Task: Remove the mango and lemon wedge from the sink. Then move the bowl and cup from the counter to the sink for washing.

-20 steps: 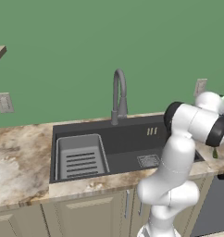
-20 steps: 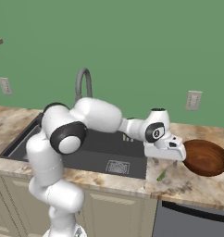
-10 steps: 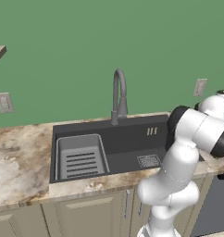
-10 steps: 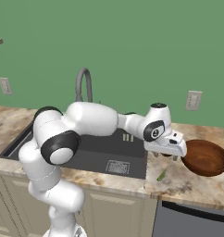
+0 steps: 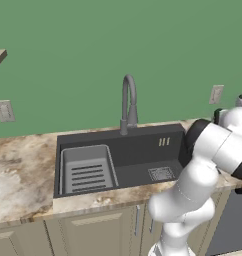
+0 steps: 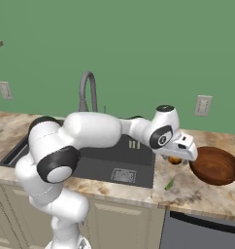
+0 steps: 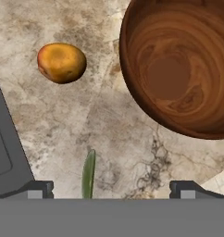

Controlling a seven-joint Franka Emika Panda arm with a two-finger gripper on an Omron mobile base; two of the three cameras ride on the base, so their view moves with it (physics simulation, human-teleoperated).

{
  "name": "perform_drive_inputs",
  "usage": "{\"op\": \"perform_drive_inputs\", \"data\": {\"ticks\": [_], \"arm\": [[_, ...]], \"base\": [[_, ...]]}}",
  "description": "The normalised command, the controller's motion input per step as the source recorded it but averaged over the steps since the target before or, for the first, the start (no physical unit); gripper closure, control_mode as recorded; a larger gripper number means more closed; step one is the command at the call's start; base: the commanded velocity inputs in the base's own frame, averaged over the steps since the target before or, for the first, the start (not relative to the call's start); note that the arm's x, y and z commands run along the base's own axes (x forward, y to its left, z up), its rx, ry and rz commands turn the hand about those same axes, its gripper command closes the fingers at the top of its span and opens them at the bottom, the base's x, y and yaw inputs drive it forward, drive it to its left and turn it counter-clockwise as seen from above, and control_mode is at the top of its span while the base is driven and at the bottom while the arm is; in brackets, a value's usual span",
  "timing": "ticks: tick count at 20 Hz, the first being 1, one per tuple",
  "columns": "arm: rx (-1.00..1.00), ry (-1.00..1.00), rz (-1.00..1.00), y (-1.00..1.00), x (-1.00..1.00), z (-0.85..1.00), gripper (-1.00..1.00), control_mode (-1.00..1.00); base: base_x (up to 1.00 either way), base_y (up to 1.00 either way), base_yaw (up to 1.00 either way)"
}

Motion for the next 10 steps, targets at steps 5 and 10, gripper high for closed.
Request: {"op": "perform_drive_inputs", "data": {"ticks": [5, 10], "arm": [[-0.08, -0.04, -0.05, -0.01, 0.17, 0.15, -1.00, -1.00], [-0.04, -0.01, -0.01, -0.10, 0.21, 0.04, -1.00, -1.00]], "base": [[0.00, 0.00, 0.00], [0.00, 0.00, 0.00]]}}
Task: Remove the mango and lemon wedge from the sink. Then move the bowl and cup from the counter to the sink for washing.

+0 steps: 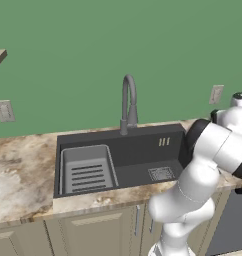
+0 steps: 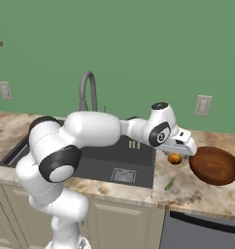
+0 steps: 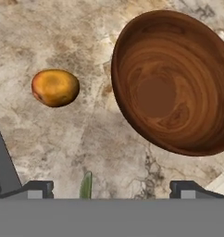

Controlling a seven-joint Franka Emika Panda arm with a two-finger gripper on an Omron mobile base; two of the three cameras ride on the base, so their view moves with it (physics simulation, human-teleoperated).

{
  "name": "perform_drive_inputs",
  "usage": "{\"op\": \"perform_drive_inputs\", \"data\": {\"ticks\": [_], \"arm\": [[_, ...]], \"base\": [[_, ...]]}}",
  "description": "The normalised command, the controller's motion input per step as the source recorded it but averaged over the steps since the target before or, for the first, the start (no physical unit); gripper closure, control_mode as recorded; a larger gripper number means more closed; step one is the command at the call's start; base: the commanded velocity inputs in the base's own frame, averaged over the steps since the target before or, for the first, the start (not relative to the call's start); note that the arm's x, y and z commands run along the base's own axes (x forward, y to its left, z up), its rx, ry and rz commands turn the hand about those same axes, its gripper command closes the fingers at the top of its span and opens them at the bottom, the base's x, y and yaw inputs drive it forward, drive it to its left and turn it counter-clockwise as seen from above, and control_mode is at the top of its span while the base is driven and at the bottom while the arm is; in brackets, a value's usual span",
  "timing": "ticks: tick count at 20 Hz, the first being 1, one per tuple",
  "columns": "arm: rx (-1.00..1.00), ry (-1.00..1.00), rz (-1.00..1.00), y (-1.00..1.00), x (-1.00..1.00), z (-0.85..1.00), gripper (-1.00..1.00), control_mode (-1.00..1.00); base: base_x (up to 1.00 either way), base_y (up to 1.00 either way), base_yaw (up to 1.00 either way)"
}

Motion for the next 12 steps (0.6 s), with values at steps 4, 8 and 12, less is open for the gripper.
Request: {"op": "perform_drive_inputs", "data": {"ticks": [4, 8, 12], "arm": [[0.00, 0.00, 0.00, -0.13, 0.21, 0.00, -1.00, -1.00], [0.00, -0.03, 0.00, -0.14, 0.20, 0.00, -1.00, -1.00], [0.00, -0.03, 0.00, -0.18, 0.17, 0.00, -1.00, -1.00]], "base": [[0.00, 0.00, 0.00], [0.00, 0.00, 0.00], [0.00, 0.00, 0.00]]}}
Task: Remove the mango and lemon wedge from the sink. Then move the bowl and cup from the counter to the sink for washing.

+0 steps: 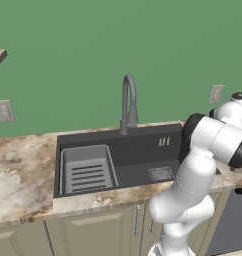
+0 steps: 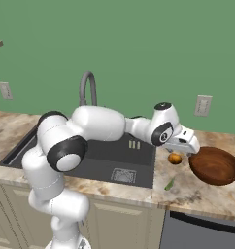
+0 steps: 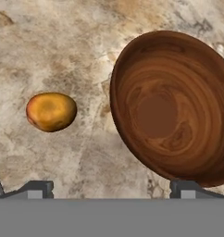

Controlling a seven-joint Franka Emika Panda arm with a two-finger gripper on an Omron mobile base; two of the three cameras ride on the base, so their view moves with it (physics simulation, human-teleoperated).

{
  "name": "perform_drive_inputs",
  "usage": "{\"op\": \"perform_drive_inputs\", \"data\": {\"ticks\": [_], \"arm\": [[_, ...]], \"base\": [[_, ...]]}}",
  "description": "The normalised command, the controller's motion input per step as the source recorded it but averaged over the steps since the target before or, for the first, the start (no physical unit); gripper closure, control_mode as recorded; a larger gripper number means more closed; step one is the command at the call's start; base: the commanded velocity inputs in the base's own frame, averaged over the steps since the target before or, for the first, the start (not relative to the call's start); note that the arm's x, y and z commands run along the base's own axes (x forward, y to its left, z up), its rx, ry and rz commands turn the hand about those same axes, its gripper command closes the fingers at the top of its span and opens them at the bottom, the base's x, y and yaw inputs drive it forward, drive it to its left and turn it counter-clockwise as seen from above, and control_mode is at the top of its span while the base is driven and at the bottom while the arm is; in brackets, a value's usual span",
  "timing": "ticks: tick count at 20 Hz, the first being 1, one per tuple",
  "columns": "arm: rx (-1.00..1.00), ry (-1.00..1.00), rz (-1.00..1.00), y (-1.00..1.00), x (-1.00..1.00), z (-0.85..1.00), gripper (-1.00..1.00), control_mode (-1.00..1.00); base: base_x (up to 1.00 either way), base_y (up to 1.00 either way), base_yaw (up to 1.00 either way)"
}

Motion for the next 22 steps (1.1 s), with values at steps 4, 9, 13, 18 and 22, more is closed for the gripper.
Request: {"op": "perform_drive_inputs", "data": {"ticks": [4, 9, 13, 18, 22], "arm": [[0.00, 0.00, 0.00, -0.20, 0.10, 0.00, -1.00, -1.00], [0.00, 0.00, 0.00, -0.17, 0.05, -0.02, -1.00, -1.00], [0.00, 0.00, 0.00, -0.07, 0.01, -0.05, -1.00, -1.00], [0.00, 0.00, 0.00, 0.00, 0.00, -0.11, -1.00, -1.00], [0.00, 0.00, 0.00, -0.01, 0.02, -0.14, -1.00, -1.00]], "base": [[0.00, 0.00, 0.00], [0.00, 0.00, 0.00], [0.00, 0.00, 0.00], [0.00, 0.00, 0.00], [0.00, 0.00, 0.00]]}}
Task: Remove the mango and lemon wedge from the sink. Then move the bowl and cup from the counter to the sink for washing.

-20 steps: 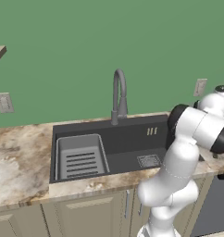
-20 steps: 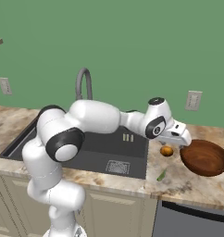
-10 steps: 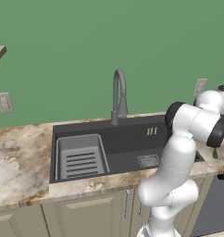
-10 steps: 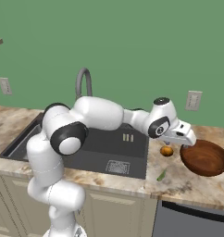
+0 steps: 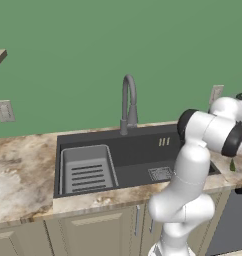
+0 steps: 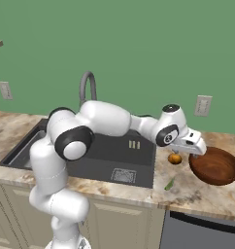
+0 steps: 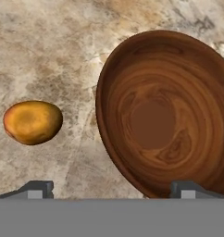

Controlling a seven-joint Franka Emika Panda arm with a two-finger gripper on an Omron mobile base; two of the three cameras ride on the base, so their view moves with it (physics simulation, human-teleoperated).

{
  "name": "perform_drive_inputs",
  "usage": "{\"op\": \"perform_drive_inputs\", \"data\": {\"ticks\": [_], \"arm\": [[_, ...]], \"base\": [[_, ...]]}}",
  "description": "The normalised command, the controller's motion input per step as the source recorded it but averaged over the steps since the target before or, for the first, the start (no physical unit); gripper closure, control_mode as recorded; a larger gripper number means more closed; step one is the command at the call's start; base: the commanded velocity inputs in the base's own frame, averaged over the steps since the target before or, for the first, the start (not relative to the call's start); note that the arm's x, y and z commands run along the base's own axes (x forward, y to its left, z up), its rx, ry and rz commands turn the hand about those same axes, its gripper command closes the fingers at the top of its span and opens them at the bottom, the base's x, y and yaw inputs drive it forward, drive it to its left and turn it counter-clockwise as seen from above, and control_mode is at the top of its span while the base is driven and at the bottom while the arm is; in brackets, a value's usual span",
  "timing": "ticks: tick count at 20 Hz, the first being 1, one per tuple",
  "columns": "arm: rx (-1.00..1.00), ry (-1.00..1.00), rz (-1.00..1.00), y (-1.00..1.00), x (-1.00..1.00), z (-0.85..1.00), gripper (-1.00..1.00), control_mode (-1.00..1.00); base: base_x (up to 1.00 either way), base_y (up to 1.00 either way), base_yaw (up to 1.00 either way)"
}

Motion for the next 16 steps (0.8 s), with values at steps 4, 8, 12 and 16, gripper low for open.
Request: {"op": "perform_drive_inputs", "data": {"ticks": [4, 8, 12, 16], "arm": [[0.00, 0.00, 0.00, -0.07, 0.00, -0.11, -1.00, -1.00], [0.00, 0.00, 0.00, -0.13, 0.04, -0.11, -1.00, -1.00], [0.00, 0.00, 0.00, -0.12, 0.09, -0.11, -1.00, -1.00], [0.00, 0.00, 0.00, -0.10, 0.08, -0.09, -1.00, -1.00]], "base": [[0.00, 0.00, 0.00], [0.00, 0.00, 0.00], [0.00, 0.00, 0.00], [0.00, 0.00, 0.00]]}}
